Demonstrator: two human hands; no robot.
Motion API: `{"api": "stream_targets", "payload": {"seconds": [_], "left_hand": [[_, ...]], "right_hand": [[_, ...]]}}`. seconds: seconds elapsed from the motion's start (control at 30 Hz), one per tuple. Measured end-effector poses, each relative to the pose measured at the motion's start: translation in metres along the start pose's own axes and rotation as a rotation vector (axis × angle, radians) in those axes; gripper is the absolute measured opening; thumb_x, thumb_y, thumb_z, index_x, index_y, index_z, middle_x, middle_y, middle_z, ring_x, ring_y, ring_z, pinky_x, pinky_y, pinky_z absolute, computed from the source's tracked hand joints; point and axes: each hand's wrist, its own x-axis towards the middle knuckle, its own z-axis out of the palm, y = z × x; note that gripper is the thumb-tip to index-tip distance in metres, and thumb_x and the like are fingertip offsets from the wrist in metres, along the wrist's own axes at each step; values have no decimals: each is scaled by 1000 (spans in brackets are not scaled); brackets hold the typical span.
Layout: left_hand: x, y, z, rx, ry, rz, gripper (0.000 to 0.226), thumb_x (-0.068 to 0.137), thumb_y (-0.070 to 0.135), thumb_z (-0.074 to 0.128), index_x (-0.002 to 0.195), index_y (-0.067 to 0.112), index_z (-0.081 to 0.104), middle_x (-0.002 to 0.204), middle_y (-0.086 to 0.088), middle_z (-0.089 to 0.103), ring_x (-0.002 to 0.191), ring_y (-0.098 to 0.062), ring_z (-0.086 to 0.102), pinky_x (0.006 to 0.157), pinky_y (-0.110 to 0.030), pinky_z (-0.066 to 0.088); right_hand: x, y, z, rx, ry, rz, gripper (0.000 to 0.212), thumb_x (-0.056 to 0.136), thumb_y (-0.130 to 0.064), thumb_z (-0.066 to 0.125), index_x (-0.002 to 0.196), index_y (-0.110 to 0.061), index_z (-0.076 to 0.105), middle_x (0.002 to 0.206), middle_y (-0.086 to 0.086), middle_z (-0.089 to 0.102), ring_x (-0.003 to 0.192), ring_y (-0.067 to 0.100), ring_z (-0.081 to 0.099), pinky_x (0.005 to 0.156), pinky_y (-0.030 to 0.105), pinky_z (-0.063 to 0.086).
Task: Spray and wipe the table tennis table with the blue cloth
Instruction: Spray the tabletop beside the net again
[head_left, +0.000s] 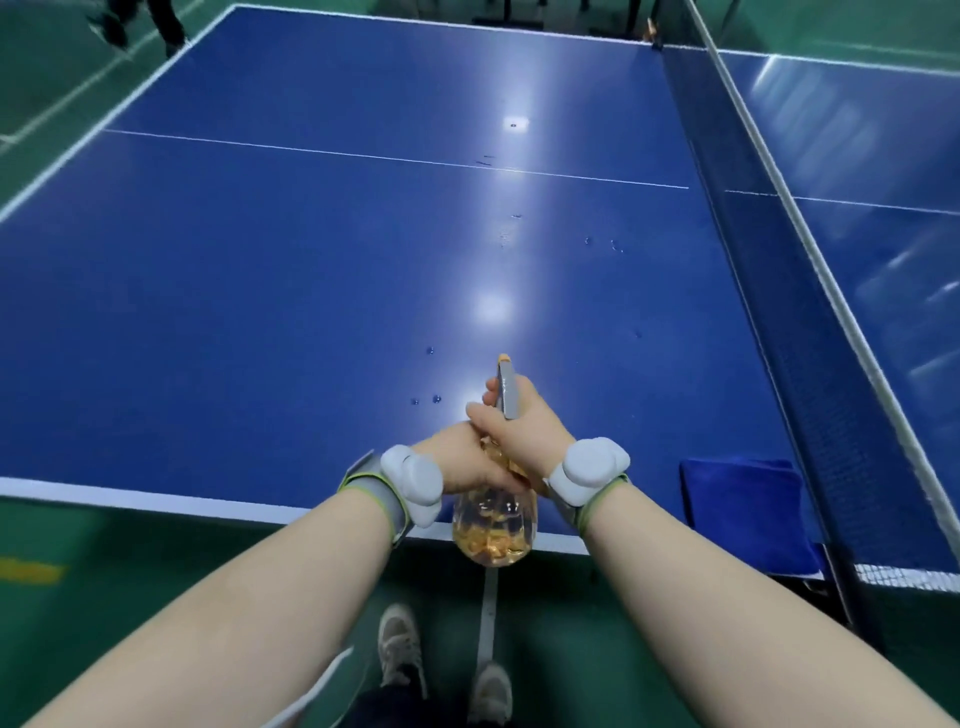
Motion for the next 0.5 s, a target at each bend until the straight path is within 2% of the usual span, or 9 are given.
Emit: {"api": "stream_targets", "payload": {"seconds": [0.07,0.13,0.2,0.27,0.33,0.37,0.43,0.5], "left_hand": [[-5,-4,-19,-3,65,48,31,73,9,77,97,21,61,87,6,66,89,-13,61,84,-24,48],[-9,-7,-33,84,99,128,29,78,3,68,99,19,59,86,7,63,88,-12,58,84,-27,47],[-11,-18,-60,87,160,163,30,81,3,64,106,19,60,92,3,64,89,-14,58,84,-32,47],[-11,-26,-77,68,211,138,23,81,9,64,87,30,58,79,4,61,76,-15,55,75,-32,46],[-9,-38,-101,25,274,101,19,74,14,61,67,27,49,67,1,54,65,-17,47,68,-31,42],[-7,-44,-110,-5,310,84,18,73,14,60,66,23,47,66,1,53,63,-16,47,67,-30,41],[-2,-55,-130,-29,386,54,15,79,11,61,75,19,49,71,3,56,65,-13,50,64,-25,41],[4,-65,-147,-26,416,43,13,81,12,61,85,14,49,79,1,56,71,-17,49,65,-26,41]], "right_hand": [[11,-12,15,-85,-20,-30,52,87,-31,69,129,-14,45,112,-2,53,107,21,56,95,39,47],[19,-19,24,-160,-65,-28,57,81,-39,73,126,-16,46,100,-4,54,95,19,56,84,34,47],[31,-33,44,-137,-120,5,78,70,-46,78,135,-17,44,113,-4,57,102,14,59,90,34,51],[37,-41,52,-104,-143,42,96,65,-48,81,145,-20,37,133,0,52,118,15,56,101,37,49],[47,-51,66,-98,-177,65,89,78,-37,80,149,-17,30,139,3,45,124,18,51,101,32,44],[51,-53,71,-109,-184,72,85,82,-34,77,150,-16,29,139,4,44,125,19,51,97,29,43],[62,-58,84,-117,-182,76,81,85,-35,74,150,-15,31,137,6,46,121,20,52,93,28,41],[72,-64,97,-113,-166,79,81,82,-39,75,148,-15,34,134,6,49,105,18,53,88,29,40]]}}
